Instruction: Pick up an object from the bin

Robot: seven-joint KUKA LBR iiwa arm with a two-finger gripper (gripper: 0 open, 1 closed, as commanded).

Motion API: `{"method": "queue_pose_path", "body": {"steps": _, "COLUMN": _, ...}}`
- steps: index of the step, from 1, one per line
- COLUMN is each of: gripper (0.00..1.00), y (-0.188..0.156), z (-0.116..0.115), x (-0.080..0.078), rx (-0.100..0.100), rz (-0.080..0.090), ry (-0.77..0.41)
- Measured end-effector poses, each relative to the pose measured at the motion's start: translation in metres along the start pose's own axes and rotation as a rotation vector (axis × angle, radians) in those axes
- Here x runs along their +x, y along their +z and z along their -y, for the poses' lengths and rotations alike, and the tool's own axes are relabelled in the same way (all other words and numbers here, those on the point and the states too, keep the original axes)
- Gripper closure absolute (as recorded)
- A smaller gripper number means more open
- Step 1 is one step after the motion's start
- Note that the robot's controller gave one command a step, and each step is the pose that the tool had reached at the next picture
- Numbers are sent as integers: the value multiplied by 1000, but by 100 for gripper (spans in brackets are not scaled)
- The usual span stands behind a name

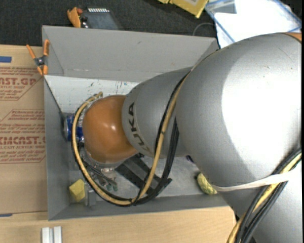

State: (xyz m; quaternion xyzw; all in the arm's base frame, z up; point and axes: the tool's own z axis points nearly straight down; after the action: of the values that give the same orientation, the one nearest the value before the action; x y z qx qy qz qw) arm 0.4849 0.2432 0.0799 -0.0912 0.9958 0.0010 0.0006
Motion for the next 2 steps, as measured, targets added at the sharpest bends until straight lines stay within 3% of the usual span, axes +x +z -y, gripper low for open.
{"method": "queue_pose_path", "body": {"steps": 1, "gripper": 0, "y": -49, "z": -1, "x": -2, "rx": 0, "rz": 6, "ry": -14}}
{"method": "queue_pose_path", "body": {"steps": 2, "gripper": 0, "y": 10, "z": 0, "x": -3, "rx": -3, "rz": 11, "ry": -10}}
